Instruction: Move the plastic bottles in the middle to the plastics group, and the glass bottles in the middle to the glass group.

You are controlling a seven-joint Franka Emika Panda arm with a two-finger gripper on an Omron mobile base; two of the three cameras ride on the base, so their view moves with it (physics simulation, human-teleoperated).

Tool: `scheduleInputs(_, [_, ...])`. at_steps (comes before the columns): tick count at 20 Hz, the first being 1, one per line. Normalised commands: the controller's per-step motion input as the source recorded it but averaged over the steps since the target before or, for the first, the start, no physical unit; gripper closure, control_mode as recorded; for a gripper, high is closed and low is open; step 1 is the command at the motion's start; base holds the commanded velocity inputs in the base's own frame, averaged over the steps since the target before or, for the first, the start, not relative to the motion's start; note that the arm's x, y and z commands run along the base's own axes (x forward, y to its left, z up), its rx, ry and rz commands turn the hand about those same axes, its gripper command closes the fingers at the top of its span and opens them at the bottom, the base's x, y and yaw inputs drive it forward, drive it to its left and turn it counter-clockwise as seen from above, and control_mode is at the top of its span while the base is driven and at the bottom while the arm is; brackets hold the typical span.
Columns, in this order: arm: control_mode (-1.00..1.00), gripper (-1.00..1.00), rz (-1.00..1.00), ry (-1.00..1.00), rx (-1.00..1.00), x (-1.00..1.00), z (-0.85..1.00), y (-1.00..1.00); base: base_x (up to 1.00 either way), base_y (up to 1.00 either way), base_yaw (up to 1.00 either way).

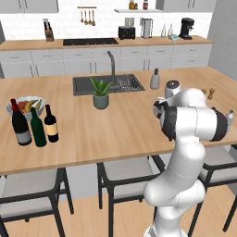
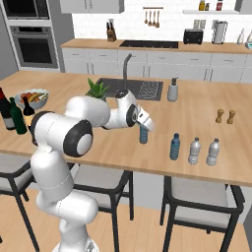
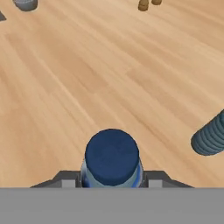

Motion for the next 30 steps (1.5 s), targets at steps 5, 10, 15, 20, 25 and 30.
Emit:
scheduleInputs(5, [-1.00, 1.00, -0.25, -0.08, 0.17, -0.46, -0.01, -0.86, 0.00, 0.00, 0.00])
scheduleInputs(10, [-1.00, 1.00, -0.22, -0.02, 0.01, -0.30, 0.02, -0.23, 0.00, 0.00, 0.00])
scheduleInputs(15, [-1.00, 1.00, -0.19, 0.07, -0.06, 0.00, 0.00, 0.19, 0.00, 0.00, 0.00])
scheduleInputs(20, [-1.00, 1.00, -0.07, 0.16, -0.03, 0.00, -0.03, 0.11, 0.00, 0.00, 0.00])
scheduleInputs(25, [-1.00, 1.00, -0.04, 0.10, 0.06, 0.00, 0.00, -0.27, 0.00, 0.00, 0.00])
scheduleInputs(30, [-1.00, 1.00, -0.02, 0.00, 0.03, 0.07, 0.00, -0.21, 0.00, 0.00, 0.00])
